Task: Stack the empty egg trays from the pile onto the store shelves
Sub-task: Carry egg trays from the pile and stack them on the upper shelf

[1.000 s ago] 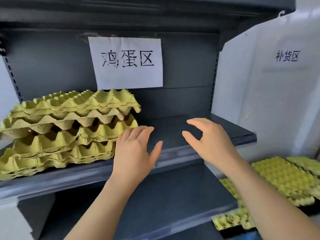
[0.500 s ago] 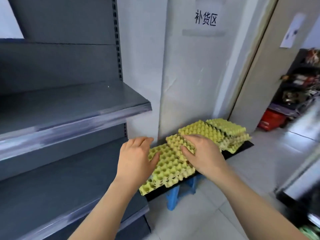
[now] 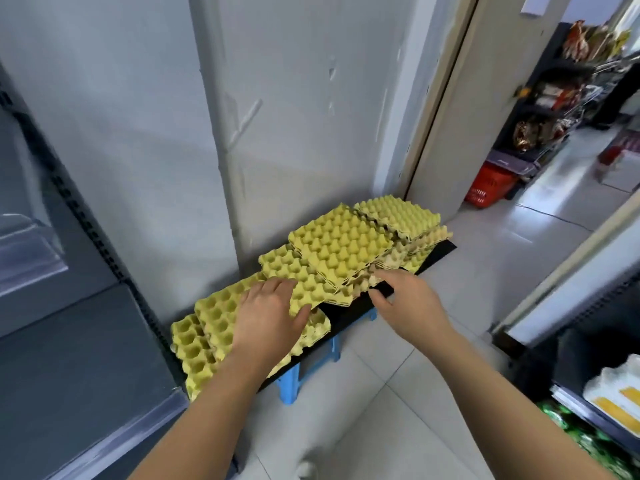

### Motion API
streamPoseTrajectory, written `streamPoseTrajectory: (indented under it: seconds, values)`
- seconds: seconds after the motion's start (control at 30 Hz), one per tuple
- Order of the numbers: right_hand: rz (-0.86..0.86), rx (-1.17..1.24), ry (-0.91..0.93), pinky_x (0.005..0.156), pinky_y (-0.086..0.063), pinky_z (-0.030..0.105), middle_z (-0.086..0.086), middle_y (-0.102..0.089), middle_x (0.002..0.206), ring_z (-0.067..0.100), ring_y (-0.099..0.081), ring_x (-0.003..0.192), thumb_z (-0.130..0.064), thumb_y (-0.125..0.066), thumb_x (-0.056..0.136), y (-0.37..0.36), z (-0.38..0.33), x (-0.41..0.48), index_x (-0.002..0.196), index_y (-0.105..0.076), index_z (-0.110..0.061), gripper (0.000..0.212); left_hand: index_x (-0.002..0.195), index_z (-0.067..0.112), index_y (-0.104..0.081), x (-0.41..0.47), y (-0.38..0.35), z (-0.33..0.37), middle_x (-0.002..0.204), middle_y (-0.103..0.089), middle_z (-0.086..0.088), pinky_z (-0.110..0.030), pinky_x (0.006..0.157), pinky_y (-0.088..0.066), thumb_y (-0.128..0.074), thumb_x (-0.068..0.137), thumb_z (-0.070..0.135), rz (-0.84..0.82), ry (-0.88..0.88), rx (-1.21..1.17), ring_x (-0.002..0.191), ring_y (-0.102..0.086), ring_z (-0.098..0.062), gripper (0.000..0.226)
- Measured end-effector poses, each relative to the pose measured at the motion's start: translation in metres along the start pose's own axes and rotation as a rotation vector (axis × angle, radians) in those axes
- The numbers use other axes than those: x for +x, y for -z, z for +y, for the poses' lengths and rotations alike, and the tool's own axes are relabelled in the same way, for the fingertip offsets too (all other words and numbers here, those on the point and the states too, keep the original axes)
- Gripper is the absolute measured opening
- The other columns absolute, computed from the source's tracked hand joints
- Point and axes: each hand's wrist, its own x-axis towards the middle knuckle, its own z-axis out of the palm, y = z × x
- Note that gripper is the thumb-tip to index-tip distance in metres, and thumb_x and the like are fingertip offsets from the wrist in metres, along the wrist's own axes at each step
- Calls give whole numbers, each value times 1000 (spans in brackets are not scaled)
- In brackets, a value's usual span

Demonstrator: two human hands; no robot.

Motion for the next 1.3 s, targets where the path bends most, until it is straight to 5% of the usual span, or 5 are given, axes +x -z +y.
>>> streamPoseTrajectory:
  seconds: [0.3, 0.5, 0.8, 0.93, 1.3]
  values:
    - [-58, 36, -92, 72, -40, 25, 0, -65, 112, 18, -58, 99, -34, -57, 91, -34, 89, 123, 119, -62, -20, 32, 139, 21, -49, 134, -94, 18, 137, -53, 1, -38, 103, -39, -54, 93, 46, -230, 76, 7, 124, -48, -23, 53]
    - [-138, 58, -114, 82, -45, 30, 4, -63, 117, 21, -58, 105, -32, -58, 92, -63, 149, 190, 123, -60, -14, 36, 142, 21, -46, 193, -162, 32, 140, -50, 2, -35, 100, -40, -54, 94, 47, -325, 179, -20, 125, -49, -20, 55]
    - [-410, 71, 5, 102, -36, 33, 8, -49, 140, 22, -42, 129, -32, -52, 96, -121, 243, 297, 140, -44, -11, 50, 146, 21, -37, 248, -269, 43, 144, -43, -3, -40, 96, -46, -55, 92, 49, -432, 577, -93, 127, -46, -25, 63]
    - [-487, 84, 28, 95, -42, 34, 9, -51, 133, 23, -45, 123, -31, -54, 94, -152, 269, 333, 139, -43, -9, 51, 149, 21, -28, 262, -305, 38, 147, -38, -3, -41, 93, -46, -54, 91, 52, -466, 701, -74, 128, -45, -26, 70]
    - [-692, -24, -87, 110, -34, 48, 14, -11, 158, 32, -19, 143, -47, -51, 93, -245, 307, 378, 152, -15, -29, 70, 156, 16, -2, 273, -380, 3, 156, -24, -14, -46, 98, -41, -64, 88, 49, -485, 1008, -293, 136, -36, -37, 97]
